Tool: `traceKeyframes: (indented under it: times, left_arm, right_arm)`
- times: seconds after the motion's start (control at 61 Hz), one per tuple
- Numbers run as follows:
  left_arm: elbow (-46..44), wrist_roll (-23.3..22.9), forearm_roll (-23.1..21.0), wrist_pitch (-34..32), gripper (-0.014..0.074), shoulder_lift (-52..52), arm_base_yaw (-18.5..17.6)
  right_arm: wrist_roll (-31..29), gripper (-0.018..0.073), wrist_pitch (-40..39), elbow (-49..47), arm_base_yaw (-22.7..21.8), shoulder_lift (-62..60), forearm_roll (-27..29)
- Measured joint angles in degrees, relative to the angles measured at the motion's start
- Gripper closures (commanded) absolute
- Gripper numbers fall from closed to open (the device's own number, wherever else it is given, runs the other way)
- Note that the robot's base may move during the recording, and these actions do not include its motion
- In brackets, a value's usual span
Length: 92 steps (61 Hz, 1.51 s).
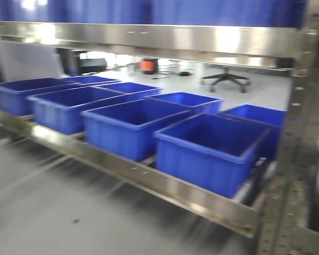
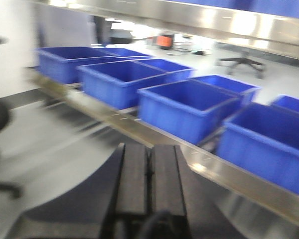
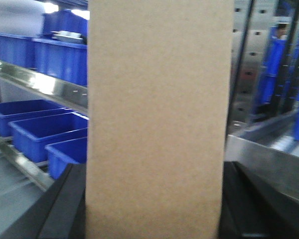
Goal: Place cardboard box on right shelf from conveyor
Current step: 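Carry the box in the right gripper to the steel shelf with blue bins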
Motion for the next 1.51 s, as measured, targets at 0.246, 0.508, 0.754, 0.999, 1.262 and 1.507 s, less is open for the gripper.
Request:
traceKeyframes:
  times: [0.246, 0.508, 0.754, 0.999, 1.262, 1.507]
  left_arm:
    - [0.00, 0.00, 0.00, 0.00, 0.0715, 0.00, 0.00]
    - [0.00, 0.00, 0.00, 0.00, 0.0715, 0.00, 0.00]
    - [0.00, 0.00, 0.00, 0.00, 0.0715, 0.00, 0.00]
    - [0.00, 0.00, 0.00, 0.00, 0.0715, 0.00, 0.00]
    - [0.00, 0.00, 0.00, 0.00, 0.0715, 0.00, 0.00]
    - [0.00, 0.00, 0.00, 0.00, 0.0715, 0.00, 0.00]
  right_arm:
    - [0.00, 0.0485, 0.00, 0.00, 0.00, 0.00, 0.00]
    - [0.00, 0.0485, 0.00, 0.00, 0.00, 0.00, 0.00]
    - [0.00, 0.0485, 0.00, 0.00, 0.00, 0.00, 0.00]
    - [0.00, 0.0485, 0.00, 0.00, 0.00, 0.00, 0.00]
    - [0.00, 0.0485, 0.00, 0.00, 0.00, 0.00, 0.00]
    - [0.00, 0.0485, 0.00, 0.00, 0.00, 0.00, 0.00]
